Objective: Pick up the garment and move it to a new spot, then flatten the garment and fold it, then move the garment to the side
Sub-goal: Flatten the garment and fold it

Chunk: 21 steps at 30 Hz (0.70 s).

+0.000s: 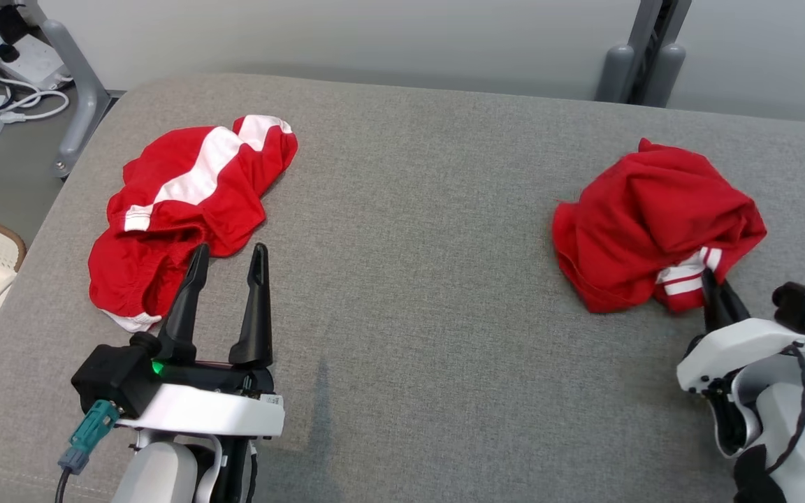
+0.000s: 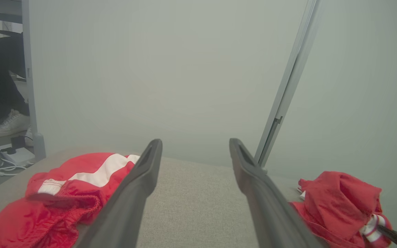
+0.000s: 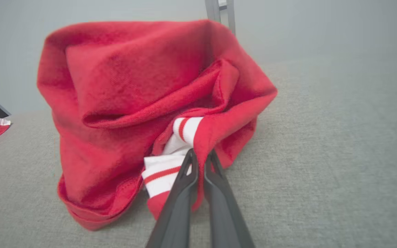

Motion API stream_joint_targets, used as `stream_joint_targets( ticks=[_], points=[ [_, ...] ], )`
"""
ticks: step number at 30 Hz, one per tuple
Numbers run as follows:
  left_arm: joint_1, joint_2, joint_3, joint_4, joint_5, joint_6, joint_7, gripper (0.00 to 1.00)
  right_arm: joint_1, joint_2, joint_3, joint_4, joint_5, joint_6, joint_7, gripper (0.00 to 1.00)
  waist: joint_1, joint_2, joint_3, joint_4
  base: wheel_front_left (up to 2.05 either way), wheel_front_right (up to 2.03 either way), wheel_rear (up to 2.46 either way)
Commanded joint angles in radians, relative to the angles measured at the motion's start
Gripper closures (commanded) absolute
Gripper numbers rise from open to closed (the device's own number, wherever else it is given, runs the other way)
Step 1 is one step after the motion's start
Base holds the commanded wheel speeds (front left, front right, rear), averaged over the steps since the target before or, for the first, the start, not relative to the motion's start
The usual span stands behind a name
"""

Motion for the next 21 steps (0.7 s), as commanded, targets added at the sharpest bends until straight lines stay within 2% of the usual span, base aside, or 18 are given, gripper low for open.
stream_joint_targets(
  ticks=[1, 6, 11, 14, 18, 21],
  points=[
    [0.002, 0.004, 0.006, -0.004, -0.01, 0.007, 0.0, 0.0, -0.015, -0.022, -0.023, -0.016, 0.002, 0.0, -0.011, 1.0, 0.0, -0.0001, -0.008, -0.009, 0.0, 0.0, 0.0],
    [0.008, 0.004, 0.007, -0.005, -0.021, 0.007, 0.0, 0.0, -0.043, -0.068, -0.134, -0.099, -0.015, 0.0, -0.017, 1.0, 0.0, -0.0001, -0.03, -0.035, 0.0, 0.0, 0.0],
    [0.015, 0.004, -0.007, -0.002, -0.029, 0.008, 0.0, 0.0, -0.121, -0.144, -0.236, -0.205, -0.099, 0.0, -0.017, 1.0, 0.0, -0.0001, -0.053, -0.05, 0.0, 0.0, 0.0],
    [0.017, 0.004, -0.012, 0.001, -0.032, 0.01, 0.0, 0.0, -0.169, -0.159, -0.262, -0.247, -0.13, 0.0, -0.016, 1.0, 0.0, -0.0001, -0.064, -0.049, 0.0, 0.0, 0.0],
    [0.03, 0.004, -0.018, -0.004, -0.052, 0.015, 0.0, 0.0, -0.277, -0.18, -0.231, -0.338, -0.194, 0.0, -0.007, 1.0, 0.0, -0.0001, -0.077, -0.039, 0.0, 0.0, 0.0],
    [0.039, 0.004, -0.019, -0.005, -0.062, 0.018, 0.0, 0.0, -0.343, -0.171, -0.132, -0.398, -0.217, 0.0, 0.035, 1.0, 0.0, -0.0001, -0.084, -0.024, 0.0, 0.0, 0.0]
  ],
)
